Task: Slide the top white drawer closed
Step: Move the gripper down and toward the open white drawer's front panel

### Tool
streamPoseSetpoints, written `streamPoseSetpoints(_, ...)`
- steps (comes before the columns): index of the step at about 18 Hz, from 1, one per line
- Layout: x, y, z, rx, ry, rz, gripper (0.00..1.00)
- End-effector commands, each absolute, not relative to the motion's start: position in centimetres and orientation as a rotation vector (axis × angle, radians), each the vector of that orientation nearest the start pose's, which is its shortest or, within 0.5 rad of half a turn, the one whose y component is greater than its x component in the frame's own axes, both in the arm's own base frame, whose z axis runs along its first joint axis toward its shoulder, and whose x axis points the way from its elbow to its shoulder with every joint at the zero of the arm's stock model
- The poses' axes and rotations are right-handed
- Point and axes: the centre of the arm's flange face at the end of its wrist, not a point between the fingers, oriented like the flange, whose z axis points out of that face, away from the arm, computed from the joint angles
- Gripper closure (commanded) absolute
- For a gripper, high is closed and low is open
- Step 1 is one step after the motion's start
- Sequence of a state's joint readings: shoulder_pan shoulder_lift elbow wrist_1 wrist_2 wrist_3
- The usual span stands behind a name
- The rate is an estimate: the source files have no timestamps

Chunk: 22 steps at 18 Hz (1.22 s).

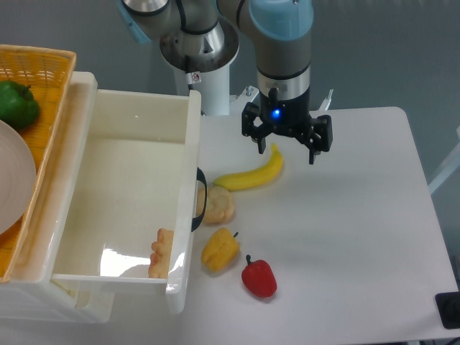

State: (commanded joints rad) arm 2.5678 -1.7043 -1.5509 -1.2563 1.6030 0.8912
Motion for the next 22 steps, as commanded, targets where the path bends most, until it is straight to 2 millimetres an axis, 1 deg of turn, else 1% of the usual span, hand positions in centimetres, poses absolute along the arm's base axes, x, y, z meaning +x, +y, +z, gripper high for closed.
streamPoseSetpoints(1,-40.5,41.4,46.1,-3.035,-0.171,0.277,0.00)
streamPoseSetpoints(5,-41.4,41.9,44.5,-3.047,-0.222,0.240,0.00)
streamPoseSetpoints(8,-42.0,42.2,42.5,-3.077,-0.260,0.208,0.00)
streamPoseSetpoints(16,-41.3,41.5,38.9,-3.100,-0.297,0.163,0.00)
streamPoseSetpoints(19,-40.9,41.3,36.0,-3.140,-0.299,0.094,0.00)
streamPoseSetpoints(20,-41.0,41.4,35.5,-3.142,-0.327,0.080,0.00)
streamPoseSetpoints(22,-41.1,41.3,35.2,-3.117,-0.472,0.060,0.00)
